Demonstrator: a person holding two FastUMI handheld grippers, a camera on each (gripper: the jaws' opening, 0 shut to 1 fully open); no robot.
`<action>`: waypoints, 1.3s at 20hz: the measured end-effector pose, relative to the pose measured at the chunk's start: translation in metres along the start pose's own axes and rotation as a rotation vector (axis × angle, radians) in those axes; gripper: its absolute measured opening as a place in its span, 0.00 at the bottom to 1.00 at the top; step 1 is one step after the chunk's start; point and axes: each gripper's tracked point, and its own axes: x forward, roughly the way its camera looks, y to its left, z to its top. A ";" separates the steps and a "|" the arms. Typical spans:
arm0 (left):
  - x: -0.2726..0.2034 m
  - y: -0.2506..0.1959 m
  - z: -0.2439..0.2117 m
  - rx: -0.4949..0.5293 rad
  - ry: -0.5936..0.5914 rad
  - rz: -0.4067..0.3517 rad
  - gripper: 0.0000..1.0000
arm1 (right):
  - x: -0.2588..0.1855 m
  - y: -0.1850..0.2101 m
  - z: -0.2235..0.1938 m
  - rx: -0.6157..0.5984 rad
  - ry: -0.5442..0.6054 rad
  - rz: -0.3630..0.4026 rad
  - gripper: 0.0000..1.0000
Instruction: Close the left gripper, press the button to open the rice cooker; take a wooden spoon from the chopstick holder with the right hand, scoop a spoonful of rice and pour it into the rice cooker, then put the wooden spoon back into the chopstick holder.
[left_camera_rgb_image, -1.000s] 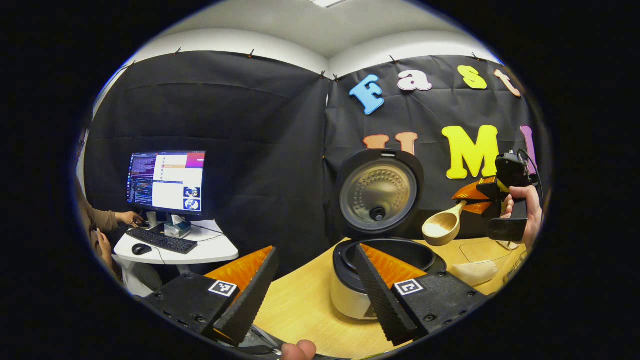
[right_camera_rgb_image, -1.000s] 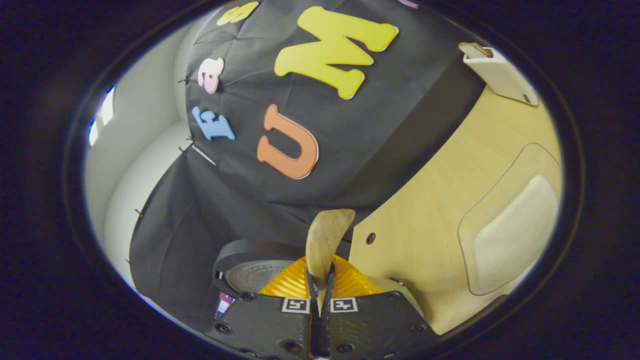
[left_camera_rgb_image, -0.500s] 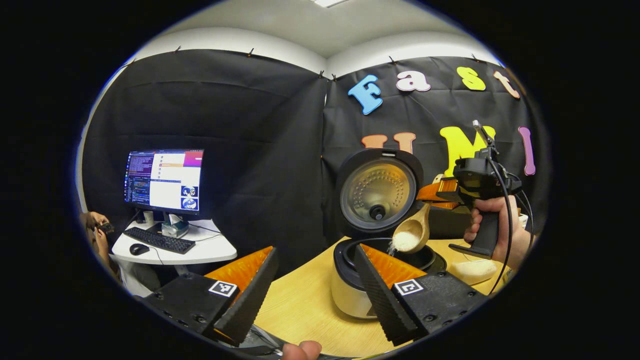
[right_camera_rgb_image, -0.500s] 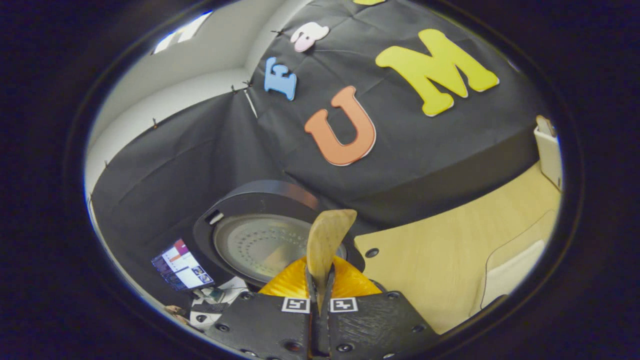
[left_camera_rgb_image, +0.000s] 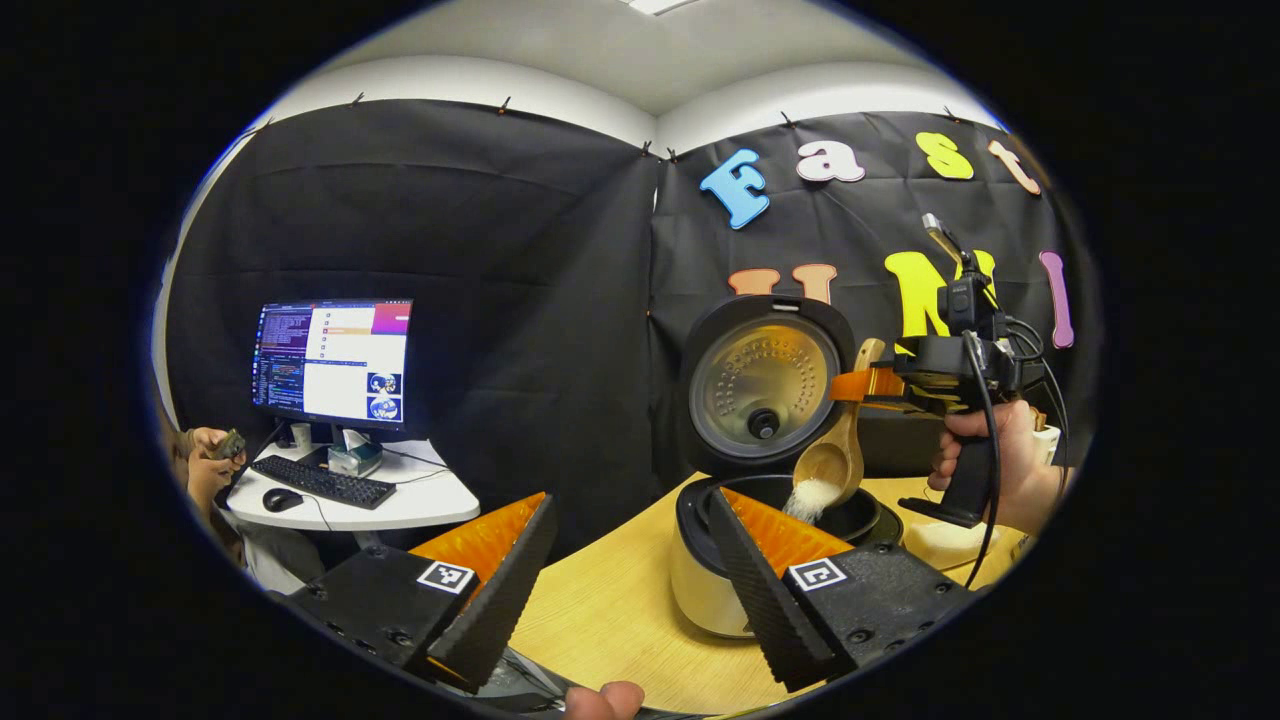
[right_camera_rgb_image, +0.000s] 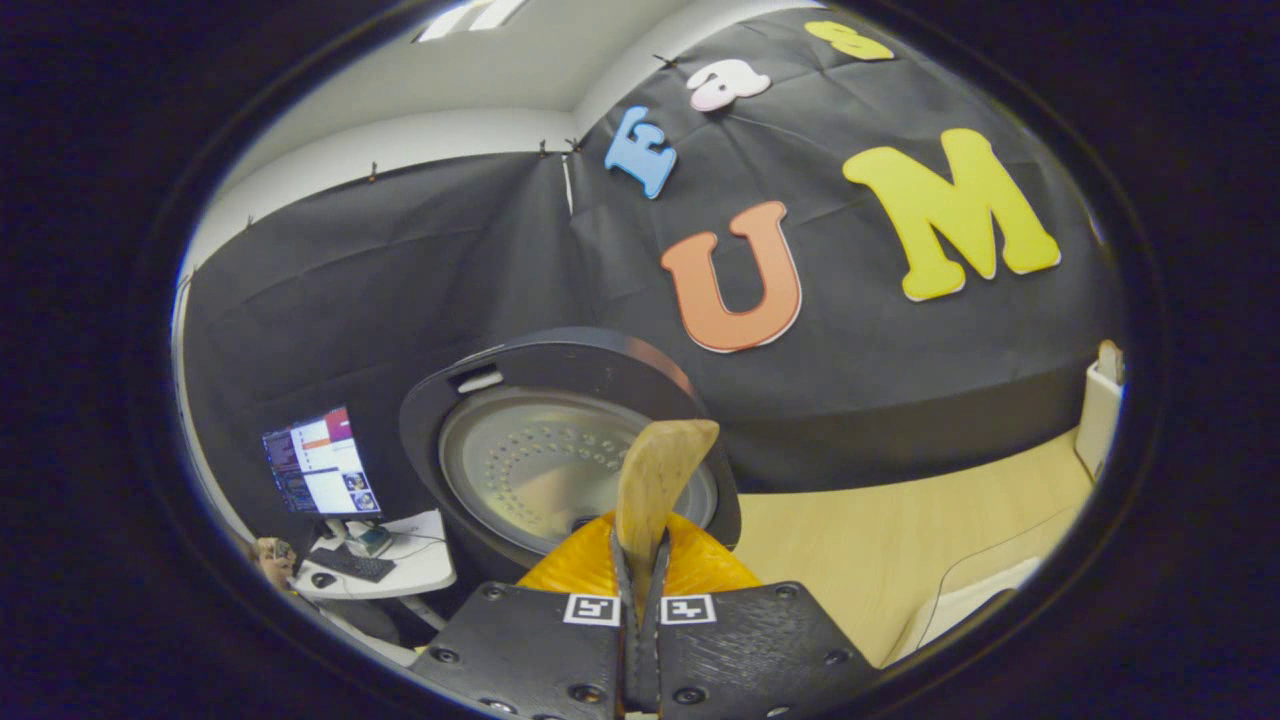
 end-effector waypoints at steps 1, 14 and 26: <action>0.000 -0.001 0.000 -0.002 0.000 -0.005 0.98 | -0.001 0.004 0.004 -0.035 -0.016 0.007 0.00; -0.002 -0.002 0.007 -0.030 -0.026 -0.016 0.98 | -0.019 0.055 0.013 -0.495 -0.175 0.041 0.00; -0.006 -0.006 0.010 -0.042 -0.040 -0.047 0.98 | -0.027 0.052 0.014 -0.401 -0.147 0.066 0.00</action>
